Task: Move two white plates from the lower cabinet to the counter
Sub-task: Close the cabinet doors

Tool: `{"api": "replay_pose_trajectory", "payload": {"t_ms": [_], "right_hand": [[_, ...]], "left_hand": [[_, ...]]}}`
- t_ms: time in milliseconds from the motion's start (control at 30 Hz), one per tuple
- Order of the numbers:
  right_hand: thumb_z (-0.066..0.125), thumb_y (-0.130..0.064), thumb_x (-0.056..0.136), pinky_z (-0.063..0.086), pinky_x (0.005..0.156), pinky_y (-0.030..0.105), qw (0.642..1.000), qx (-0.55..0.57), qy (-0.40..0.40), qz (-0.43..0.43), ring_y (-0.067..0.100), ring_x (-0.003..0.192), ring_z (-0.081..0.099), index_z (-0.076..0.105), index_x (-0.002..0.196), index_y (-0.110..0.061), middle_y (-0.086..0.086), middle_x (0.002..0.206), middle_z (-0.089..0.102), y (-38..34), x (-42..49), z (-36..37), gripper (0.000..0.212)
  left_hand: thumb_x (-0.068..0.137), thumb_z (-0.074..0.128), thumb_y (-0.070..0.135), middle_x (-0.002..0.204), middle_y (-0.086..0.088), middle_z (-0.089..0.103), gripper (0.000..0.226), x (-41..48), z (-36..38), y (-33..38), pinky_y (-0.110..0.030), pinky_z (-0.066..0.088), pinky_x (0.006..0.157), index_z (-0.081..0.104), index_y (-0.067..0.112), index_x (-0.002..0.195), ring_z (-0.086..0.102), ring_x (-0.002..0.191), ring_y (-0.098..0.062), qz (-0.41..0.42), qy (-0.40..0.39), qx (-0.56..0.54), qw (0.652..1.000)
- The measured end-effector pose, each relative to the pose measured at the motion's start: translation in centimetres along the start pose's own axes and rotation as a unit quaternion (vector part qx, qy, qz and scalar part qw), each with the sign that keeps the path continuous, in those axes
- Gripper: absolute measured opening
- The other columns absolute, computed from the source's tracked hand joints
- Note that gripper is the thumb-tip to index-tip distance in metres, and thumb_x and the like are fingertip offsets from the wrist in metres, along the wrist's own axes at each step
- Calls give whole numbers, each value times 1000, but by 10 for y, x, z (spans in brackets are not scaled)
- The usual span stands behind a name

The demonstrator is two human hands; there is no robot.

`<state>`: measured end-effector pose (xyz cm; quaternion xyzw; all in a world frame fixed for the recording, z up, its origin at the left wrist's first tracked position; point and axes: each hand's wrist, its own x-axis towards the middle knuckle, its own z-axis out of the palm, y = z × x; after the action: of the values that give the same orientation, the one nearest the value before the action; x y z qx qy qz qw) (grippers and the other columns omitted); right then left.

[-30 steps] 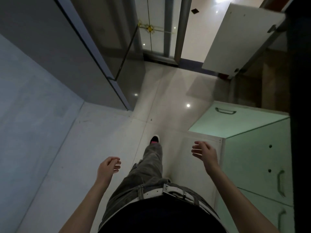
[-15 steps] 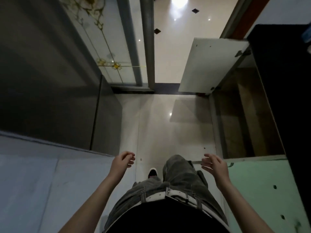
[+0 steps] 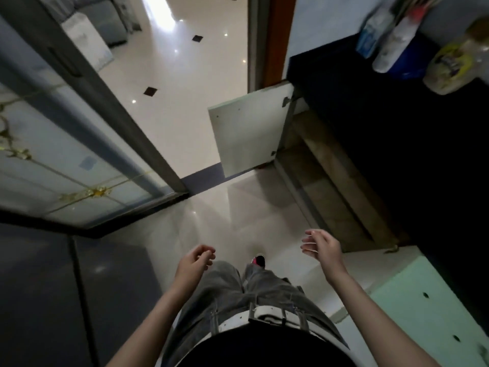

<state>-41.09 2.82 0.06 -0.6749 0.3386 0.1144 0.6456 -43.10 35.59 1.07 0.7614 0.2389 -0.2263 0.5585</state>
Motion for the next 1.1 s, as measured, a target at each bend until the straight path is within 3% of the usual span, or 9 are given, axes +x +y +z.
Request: {"api": "replay_pose_trajectory", "payload": {"t_ms": [133, 300, 467, 633, 767, 833, 900, 1000, 1100], "right_hand": [[49, -15, 101, 58, 65, 28, 995, 67, 80, -1, 22, 73, 67, 66, 95, -11, 11, 84, 68, -17, 12, -15, 19], [47, -11, 101, 57, 65, 26, 959, 181, 218, 16, 22, 73, 65, 65, 94, -10, 10, 83, 66, -8, 4, -38, 19], [50, -9, 99, 56, 67, 31, 879, 260, 399, 29, 27, 71, 64, 67, 93, -7, 15, 84, 66, 11, -20, -52, 18], [49, -5, 97, 50, 70, 36, 813, 257, 520, 47, 23, 73, 62, 67, 82, -19, 9, 83, 66, 46, -36, -57, 27], [54, -17, 95, 44, 75, 33, 802, 164, 565, 107, 21, 88, 61, 68, 97, -25, 7, 103, 69, 82, -28, -65, 16], [54, -21, 95, 43, 86, 34, 812, 132, 551, 139, 23, 106, 58, 66, 118, -20, 9, 121, 62, 102, -20, -71, 26], [51, -26, 98, 42, 94, 35, 830, 131, 520, 156, 22, 116, 54, 61, 129, -21, 4, 126, 57, 114, -13, -78, 33], [45, -24, 103, 40, 89, 15, 850, 183, 477, 129, 8, 113, 53, 60, 131, -23, -7, 122, 61, 124, -3, -80, 32], [41, -18, 105, 36, 74, -7, 849, 233, 466, 92, -21, 96, 57, 60, 121, -31, -27, 111, 62, 126, 4, -71, 28]], "left_hand": [[97, 52, 13, 84, 0, 70, 23, 54, 19, 67, -33, 49, 72, 67, 27, 87, 63, 76, -14, 67, -109, 112, 985], [95, 55, 13, 84, 2, 69, 24, 113, 67, 148, -34, 49, 74, 65, 30, 82, 63, 78, -17, 154, -237, 233, 931], [96, 53, 27, 90, 8, 70, 19, 152, 128, 215, -8, 44, 61, 62, 40, 85, 64, 81, -2, 257, -365, 373, 813], [97, 50, 38, 101, 19, 66, 14, 171, 204, 265, -13, 44, 71, 63, 38, 104, 60, 88, 9, 333, -461, 436, 697], [99, 47, 38, 116, 11, 65, 27, 183, 281, 285, -23, 50, 84, 58, 30, 123, 61, 101, -2, 427, -477, 459, 616], [99, 48, 35, 131, 5, 58, 34, 192, 317, 285, -28, 44, 99, 54, 25, 131, 54, 119, -11, 480, -464, 460, 585], [99, 50, 32, 142, 2, 49, 41, 203, 350, 282, -30, 36, 108, 50, 20, 138, 43, 133, -17, 535, -444, 457, 555], [99, 49, 34, 154, -2, 41, 49, 223, 392, 276, -42, 28, 118, 44, 17, 145, 31, 144, -24, 612, -392, 476, 495], [101, 41, 40, 159, -5, 33, 53, 242, 420, 270, -47, 20, 121, 37, 19, 150, 23, 148, -29, 655, -348, 514, 432]]}}
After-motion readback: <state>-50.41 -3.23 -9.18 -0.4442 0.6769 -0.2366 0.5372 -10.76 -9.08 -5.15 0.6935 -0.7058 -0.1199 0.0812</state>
